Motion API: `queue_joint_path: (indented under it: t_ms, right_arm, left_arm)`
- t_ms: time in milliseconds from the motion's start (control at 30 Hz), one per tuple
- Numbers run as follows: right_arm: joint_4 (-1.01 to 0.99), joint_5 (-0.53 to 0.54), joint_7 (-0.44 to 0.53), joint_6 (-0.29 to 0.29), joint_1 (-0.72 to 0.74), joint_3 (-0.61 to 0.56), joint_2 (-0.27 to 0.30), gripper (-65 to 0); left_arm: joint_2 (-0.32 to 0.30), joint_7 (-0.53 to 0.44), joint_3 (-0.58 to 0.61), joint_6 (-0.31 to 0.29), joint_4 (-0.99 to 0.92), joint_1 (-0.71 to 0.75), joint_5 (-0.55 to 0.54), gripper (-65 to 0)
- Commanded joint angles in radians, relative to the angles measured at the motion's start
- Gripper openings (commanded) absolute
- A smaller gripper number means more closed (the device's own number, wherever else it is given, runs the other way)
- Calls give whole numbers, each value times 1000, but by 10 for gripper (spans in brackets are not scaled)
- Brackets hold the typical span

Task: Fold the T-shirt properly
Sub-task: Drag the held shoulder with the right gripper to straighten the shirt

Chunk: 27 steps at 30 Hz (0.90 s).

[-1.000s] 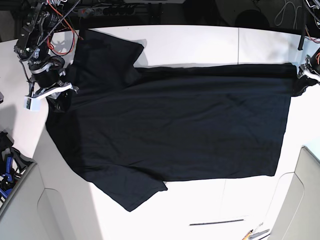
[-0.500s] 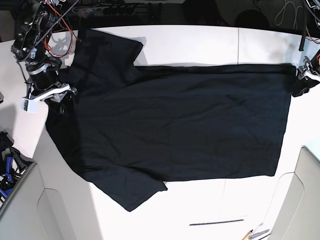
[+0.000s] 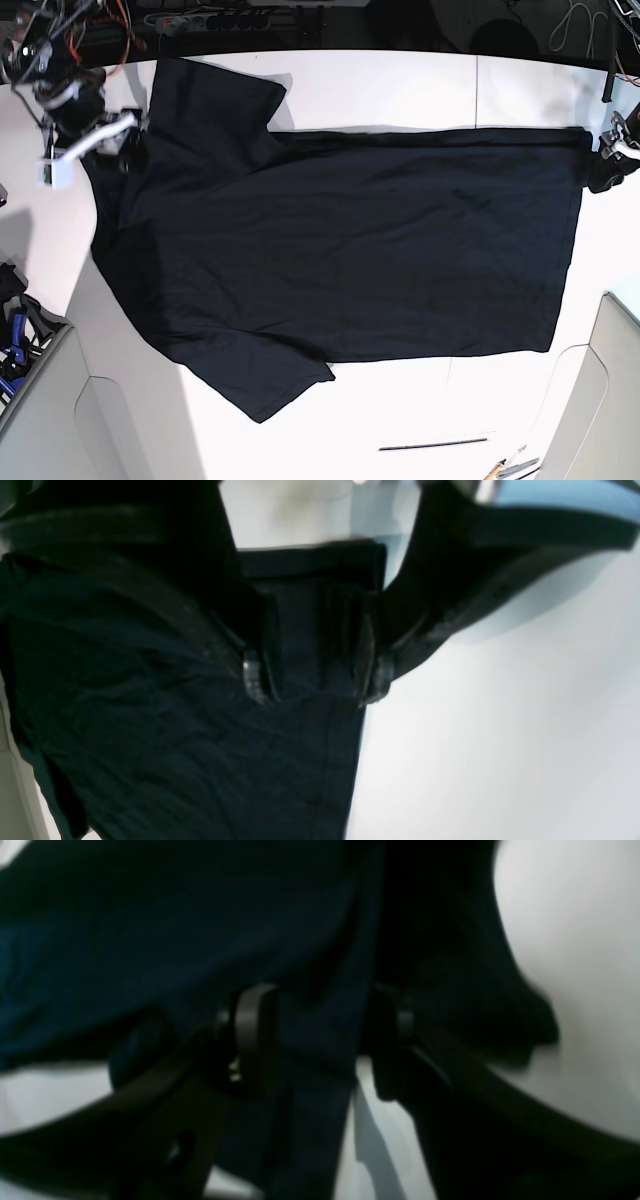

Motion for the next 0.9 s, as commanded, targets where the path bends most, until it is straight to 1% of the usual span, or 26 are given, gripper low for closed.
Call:
queue_joint_path:
  t_ms: [0,100,200,333,433,500,567,633,700,767,800,867]
  right_arm:
    - [27,19,20,3,-29,5,8,-359]
    - [34,21,32,4,-119,5,8,-359]
    - [29,15,82,3,-185,5,8,-359]
    - [-16,-14,151,3,-199,5,8,-359]
    - [-93,-4,163,3,-172,4,8,-359]
    - [-162,23,158,4,-146,3,8,-359]
    - [-233,72,140,4,-125,3,8,-359]
    - [-292,122,116,16,-112,3,8,-359]
    - [-328,178,101,57,-113,3,8,-359]
    - [-343,225,65,90,-113,3,8,-359]
    - [-344,247,45,103,-115,3,8,-359]
    - [-344,285,9,112,-116,3,8,-359]
  left_arm:
    - [-26,-14,-9,-9,14,-5,-18,-379]
    - [-26,-14,-9,-9,14,-5,-18,-379]
    - [-26,-14,-9,-9,14,-5,-18,-379]
    - [-26,-14,-9,-9,14,-5,-37,-379]
    - [-26,-14,-9,-9,14,-5,-38,-379]
    - [-26,-14,-9,-9,14,-5,-43,-379]
    - [-26,-14,-9,-9,14,-5,-45,-379]
    - [-26,-14,-9,-9,14,-5,-45,-379]
    - [-26,-14,-9,-9,14,-5,-45,-379]
    - [-26,-14,-9,-9,14,-5,-45,-379]
    - [-26,-14,-9,-9,14,-5,-45,-379]
    - [-26,-14,-9,-9,14,-5,-45,-379]
